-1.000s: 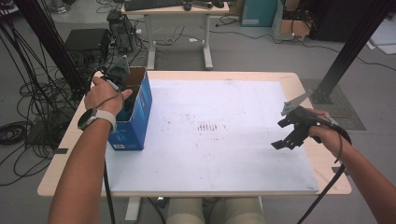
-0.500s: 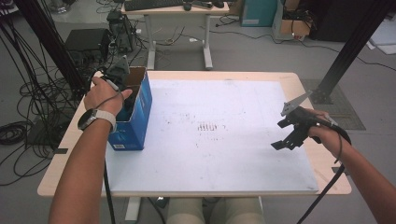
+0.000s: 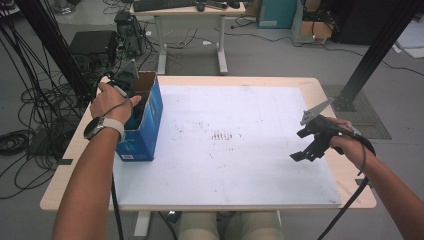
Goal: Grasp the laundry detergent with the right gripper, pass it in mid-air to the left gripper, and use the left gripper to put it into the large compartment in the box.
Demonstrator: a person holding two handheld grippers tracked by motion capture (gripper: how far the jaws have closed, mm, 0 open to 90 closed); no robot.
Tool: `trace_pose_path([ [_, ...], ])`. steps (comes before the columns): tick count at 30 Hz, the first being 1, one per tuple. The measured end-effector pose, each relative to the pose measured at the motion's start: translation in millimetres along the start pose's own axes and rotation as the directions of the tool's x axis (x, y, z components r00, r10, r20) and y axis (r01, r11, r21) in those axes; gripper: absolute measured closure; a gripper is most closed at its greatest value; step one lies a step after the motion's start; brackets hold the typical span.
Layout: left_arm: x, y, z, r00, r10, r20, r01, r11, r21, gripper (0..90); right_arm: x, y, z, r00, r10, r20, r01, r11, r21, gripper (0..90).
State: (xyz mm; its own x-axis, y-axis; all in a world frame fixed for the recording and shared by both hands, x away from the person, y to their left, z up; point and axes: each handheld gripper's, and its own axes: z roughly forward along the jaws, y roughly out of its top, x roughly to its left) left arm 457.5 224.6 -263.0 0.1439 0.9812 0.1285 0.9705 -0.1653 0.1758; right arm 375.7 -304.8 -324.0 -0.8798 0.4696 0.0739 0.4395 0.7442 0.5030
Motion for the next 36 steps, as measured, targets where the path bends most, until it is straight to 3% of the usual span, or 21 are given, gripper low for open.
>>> trace_pose_path([
  [11,2.6,-0.3,-0.4,0.9998,-0.005,0.017,0.005,1.0000,0.002,36.6,0.6,-0.4,0.1,1.0000,-0.003,0.001,0.003,1.000,-0.002,3.1],
  [21,1.7,-1.2,1.6,0.9996,-0.004,0.029,0.004,1.0000,-0.004,27.4,2.1,-1.1,-2.4,0.9998,-0.013,0.014,0.013,1.000,-0.014,3.0],
  [36,0.2,-4.9,0.3,0.9990,0.006,0.045,-0.005,0.9995,-0.032,24.5,2.0,-2.0,-5.4,0.9997,-0.005,0.023,0.005,1.000,-0.017,3.1],
])
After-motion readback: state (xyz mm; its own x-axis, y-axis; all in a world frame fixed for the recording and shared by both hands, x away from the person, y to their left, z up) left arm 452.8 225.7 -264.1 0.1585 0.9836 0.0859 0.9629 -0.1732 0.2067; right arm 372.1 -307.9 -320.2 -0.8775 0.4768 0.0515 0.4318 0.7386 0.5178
